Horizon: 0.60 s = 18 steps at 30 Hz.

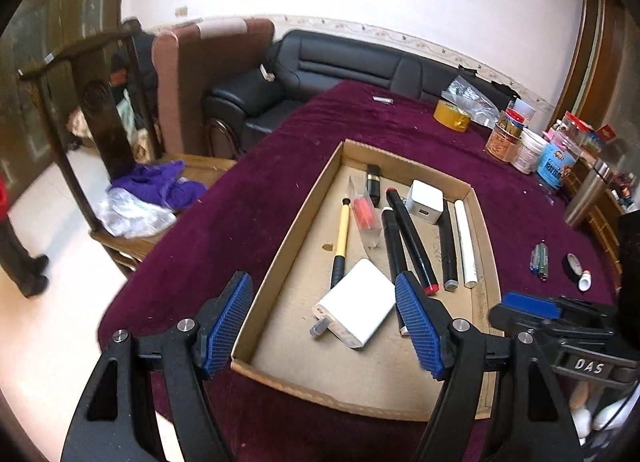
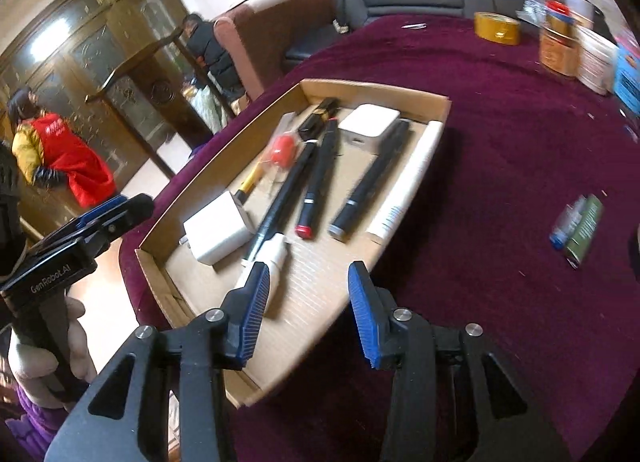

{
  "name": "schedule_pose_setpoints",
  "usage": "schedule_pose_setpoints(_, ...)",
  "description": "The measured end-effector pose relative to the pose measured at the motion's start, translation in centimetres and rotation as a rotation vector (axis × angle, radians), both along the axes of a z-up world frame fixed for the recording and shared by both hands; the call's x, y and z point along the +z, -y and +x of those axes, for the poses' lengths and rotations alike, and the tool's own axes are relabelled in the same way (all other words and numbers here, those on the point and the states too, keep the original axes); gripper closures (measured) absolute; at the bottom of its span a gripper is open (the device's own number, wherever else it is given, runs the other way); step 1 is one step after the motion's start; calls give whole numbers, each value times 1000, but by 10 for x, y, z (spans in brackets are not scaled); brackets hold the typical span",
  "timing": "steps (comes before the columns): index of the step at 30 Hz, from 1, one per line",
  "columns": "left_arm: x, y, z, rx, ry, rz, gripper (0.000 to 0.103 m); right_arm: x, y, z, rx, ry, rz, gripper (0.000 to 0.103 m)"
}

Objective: Organize rigid objects

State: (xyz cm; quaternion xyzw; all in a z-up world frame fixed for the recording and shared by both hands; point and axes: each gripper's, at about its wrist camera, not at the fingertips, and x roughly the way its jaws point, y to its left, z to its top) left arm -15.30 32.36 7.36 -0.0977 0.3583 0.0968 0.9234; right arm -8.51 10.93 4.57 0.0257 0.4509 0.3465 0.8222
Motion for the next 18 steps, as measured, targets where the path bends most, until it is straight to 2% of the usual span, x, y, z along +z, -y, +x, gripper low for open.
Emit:
schedule_pose_setpoints(5, 10, 40, -13, -4, 39, 111, 34, -8, 42, -1, -108, -30, 81, 62)
schedule_pose_setpoints(8, 11, 67, -17, -35, 47, 154, 28, -13, 69, -2, -169, -58, 120, 62)
schedule_pose_setpoints(12, 6, 105, -16, -109, 13, 198, 26, -14, 97, -10, -223, -60, 154, 62)
schedule_pose_setpoints(18, 1, 146, -21, -169, -28, 269, 26, -14, 129, -20, -279, -55, 193, 62)
